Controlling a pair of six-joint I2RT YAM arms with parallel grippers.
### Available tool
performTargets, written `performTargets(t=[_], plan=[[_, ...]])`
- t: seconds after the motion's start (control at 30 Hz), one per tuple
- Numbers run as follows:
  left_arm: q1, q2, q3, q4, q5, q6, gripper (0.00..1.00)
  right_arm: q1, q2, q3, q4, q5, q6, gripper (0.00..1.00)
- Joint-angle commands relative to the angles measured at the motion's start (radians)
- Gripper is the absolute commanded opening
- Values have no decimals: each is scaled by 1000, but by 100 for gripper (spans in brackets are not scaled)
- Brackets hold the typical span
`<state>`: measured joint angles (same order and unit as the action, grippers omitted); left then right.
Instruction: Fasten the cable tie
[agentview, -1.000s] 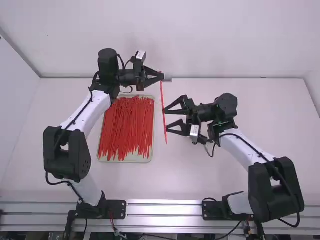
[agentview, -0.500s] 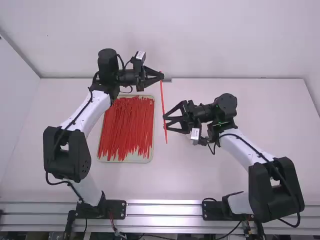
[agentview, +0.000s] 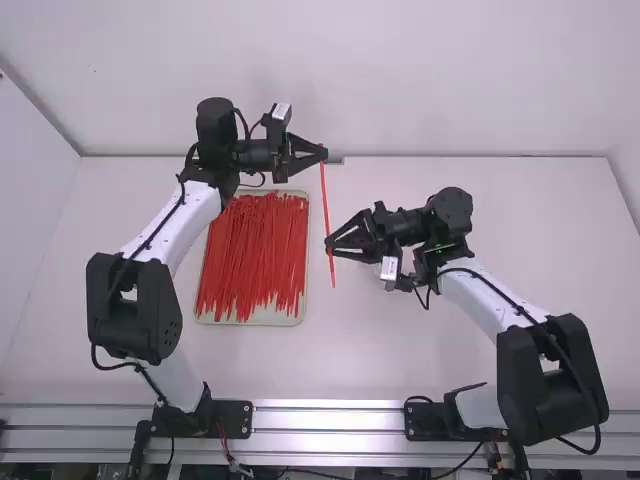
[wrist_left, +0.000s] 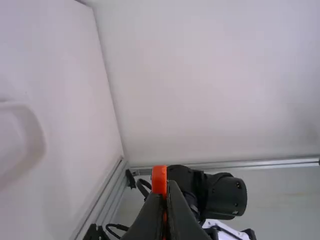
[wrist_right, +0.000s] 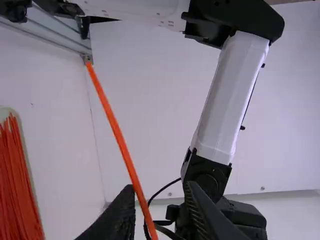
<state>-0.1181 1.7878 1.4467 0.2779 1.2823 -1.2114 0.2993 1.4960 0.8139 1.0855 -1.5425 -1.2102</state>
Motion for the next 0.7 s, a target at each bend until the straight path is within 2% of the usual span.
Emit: performTargets(t=[0.0,0.1,0.2,0.23,0.67], plan=[[0,0,16,3,8,14,2,1,2,-10,3,-14,10,24],[0,0,16,4,7,14,2,1,2,-10,3,-14,10,21],[0,0,16,4,8,15,2,1,2,-10,3,-14,10,3],[0,0,16,4,8,14,2,1,2,-10,3,-14,10,0],[0,0,16,11,-19,43,2,-5,2,-10,2,-13,57,0]])
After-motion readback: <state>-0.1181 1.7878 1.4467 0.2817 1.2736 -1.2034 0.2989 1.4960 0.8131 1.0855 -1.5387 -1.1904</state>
